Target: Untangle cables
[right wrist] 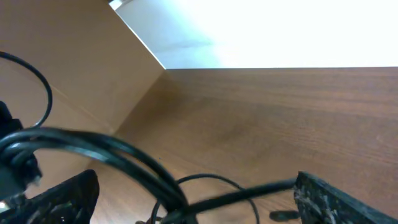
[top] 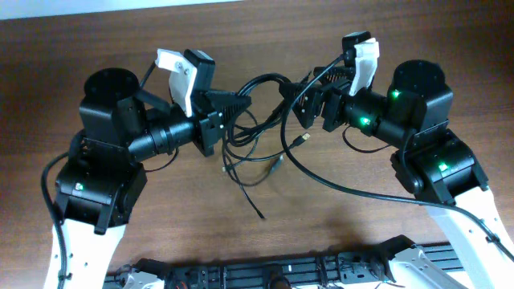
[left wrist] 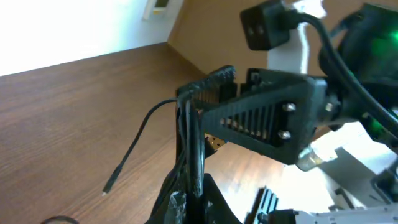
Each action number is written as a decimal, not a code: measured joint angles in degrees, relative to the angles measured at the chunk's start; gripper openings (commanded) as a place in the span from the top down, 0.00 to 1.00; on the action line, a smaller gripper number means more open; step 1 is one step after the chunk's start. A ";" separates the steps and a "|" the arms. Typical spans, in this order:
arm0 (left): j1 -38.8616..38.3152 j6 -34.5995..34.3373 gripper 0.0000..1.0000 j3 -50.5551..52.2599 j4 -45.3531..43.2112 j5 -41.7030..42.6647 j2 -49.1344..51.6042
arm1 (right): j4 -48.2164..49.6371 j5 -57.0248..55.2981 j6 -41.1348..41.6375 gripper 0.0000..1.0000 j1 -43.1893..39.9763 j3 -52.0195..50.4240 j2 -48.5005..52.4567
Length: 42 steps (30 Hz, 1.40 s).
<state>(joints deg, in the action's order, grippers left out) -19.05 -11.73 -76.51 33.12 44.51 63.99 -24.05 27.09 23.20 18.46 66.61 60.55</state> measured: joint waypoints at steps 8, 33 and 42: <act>0.00 3.37 0.87 0.00 0.33 2.75 -0.02 | -7.78 2.60 -9.16 0.01 0.00 0.04 0.00; -0.02 -4.24 0.60 0.15 21.86 -15.23 14.97 | -16.61 -24.15 -9.62 0.01 0.00 0.04 0.04; -1.92 -8.98 0.59 0.57 21.18 -15.80 31.69 | -17.16 -35.17 -9.57 0.01 0.00 0.04 0.04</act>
<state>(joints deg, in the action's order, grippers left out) -20.97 -20.71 -75.94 54.30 28.71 95.68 -41.21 -8.08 13.63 18.46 66.65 60.60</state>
